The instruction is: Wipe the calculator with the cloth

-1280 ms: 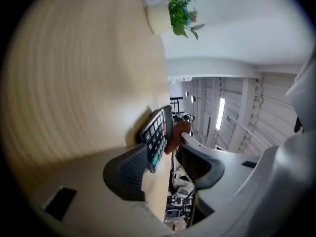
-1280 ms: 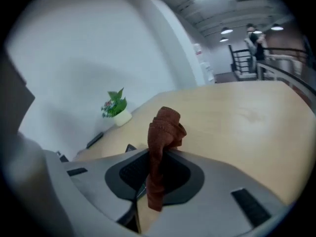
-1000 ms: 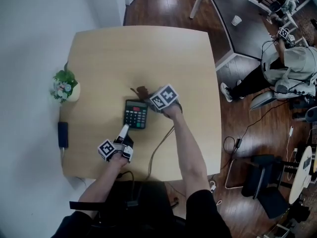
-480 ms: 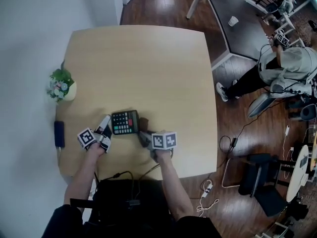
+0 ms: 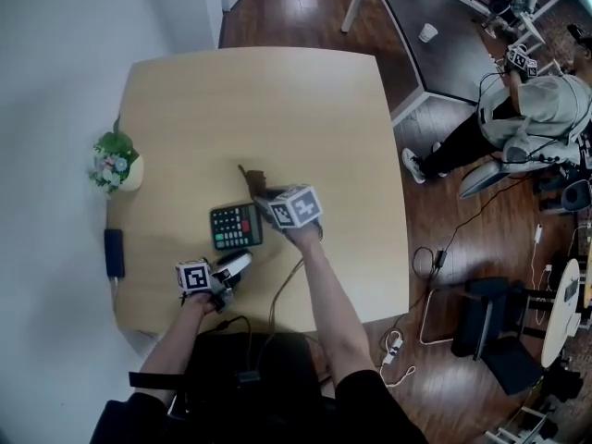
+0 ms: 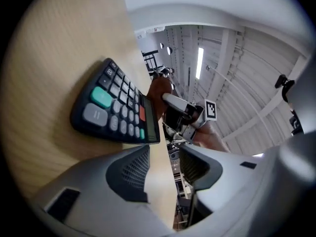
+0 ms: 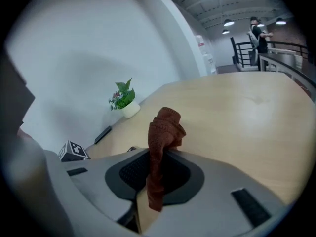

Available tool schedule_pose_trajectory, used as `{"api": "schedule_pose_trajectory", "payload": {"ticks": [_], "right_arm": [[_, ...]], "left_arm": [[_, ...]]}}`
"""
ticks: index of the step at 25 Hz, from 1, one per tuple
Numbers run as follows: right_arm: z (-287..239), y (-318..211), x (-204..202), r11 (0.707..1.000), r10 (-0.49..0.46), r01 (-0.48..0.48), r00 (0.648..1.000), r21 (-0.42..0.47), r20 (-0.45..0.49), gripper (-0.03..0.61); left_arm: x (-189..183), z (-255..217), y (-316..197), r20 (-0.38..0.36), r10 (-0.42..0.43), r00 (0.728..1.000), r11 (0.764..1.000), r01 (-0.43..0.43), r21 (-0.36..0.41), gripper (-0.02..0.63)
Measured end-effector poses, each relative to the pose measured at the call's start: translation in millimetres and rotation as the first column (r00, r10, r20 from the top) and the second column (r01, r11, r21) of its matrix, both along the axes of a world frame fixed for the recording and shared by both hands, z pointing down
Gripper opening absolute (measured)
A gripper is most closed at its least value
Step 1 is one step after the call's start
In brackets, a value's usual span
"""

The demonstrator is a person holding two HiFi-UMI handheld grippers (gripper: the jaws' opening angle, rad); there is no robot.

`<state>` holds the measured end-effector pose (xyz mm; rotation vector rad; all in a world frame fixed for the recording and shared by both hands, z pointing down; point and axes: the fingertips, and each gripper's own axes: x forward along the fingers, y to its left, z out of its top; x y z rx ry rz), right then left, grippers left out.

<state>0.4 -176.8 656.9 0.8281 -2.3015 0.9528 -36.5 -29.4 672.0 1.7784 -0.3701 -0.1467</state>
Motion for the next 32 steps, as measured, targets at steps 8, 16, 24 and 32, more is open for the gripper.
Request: {"api": "schedule_pose_trajectory", "payload": {"ticks": [8, 16, 24, 32], "right_arm": [[11, 73, 1, 0.996, 0.061, -0.061, 0.998, -0.059, 0.0, 0.067], [19, 163, 14, 0.977, 0.142, -0.132, 0.989, -0.165, 0.049, 0.066], [-6, 4, 1, 0.995, 0.0, 0.001, 1.0, 0.102, -0.016, 0.066], [-2, 66, -6, 0.999, 0.014, -0.015, 1.0, 0.031, 0.019, 0.066]], "left_arm": [[-3, 11, -14, 0.05, -0.044, 0.998, 0.999, 0.043, 0.016, 0.186], [-5, 7, -15, 0.009, -0.087, 0.996, 0.996, 0.087, -0.007, 0.186], [-20, 31, 3, 0.141, -0.174, 0.974, 0.957, 0.201, -0.209, 0.186], [-9, 5, -20, 0.009, -0.145, 0.989, 0.989, 0.145, -0.004, 0.184]]}}
